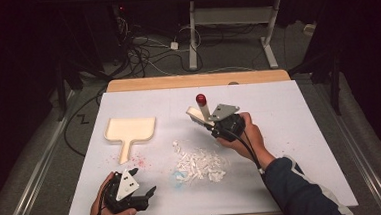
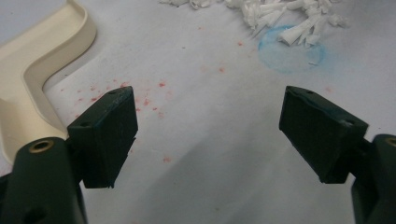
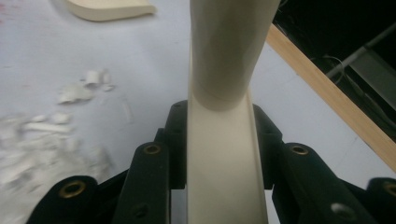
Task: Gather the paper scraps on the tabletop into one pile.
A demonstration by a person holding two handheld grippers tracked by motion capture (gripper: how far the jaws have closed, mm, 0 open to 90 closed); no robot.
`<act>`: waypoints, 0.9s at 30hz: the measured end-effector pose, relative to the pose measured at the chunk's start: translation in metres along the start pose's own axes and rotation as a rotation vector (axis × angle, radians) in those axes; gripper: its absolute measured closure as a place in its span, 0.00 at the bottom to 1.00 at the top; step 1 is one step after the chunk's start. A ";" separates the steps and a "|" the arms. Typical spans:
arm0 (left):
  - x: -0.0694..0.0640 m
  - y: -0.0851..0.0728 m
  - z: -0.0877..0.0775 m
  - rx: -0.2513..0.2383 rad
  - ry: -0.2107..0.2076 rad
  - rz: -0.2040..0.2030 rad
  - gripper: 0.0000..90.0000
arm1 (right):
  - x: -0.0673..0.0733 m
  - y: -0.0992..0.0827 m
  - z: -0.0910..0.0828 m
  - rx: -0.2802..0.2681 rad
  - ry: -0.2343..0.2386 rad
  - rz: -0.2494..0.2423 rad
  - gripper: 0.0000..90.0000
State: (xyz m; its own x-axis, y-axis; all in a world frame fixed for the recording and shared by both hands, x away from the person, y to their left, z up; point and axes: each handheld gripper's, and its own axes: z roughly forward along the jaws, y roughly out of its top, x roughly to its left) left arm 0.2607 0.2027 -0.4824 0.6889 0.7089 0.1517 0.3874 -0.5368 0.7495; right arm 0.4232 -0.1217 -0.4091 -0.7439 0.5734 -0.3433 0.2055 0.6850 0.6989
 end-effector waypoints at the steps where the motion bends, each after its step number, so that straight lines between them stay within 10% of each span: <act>1: 0.000 0.000 0.000 -0.001 0.001 0.001 0.20 | -0.003 0.000 0.007 0.006 -0.013 0.002 0.76; 9: 0.000 0.000 0.000 -0.003 -0.004 0.000 0.20 | -0.001 -0.003 0.045 0.005 -0.007 -0.059 0.76; 18: -0.001 0.000 0.001 0.000 -0.007 0.006 0.20 | 0.042 0.009 0.045 -0.093 0.192 -0.226 0.76; 27: -0.002 0.000 0.002 0.010 -0.010 0.008 0.20 | 0.041 -0.002 0.023 -0.125 0.412 -0.331 0.75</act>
State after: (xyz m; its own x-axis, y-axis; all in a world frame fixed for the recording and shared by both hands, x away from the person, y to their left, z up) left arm 0.2604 0.2008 -0.4840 0.6985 0.6995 0.1513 0.3877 -0.5475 0.7416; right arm 0.4070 -0.0890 -0.4386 -0.9489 0.0953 -0.3008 -0.1405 0.7259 0.6733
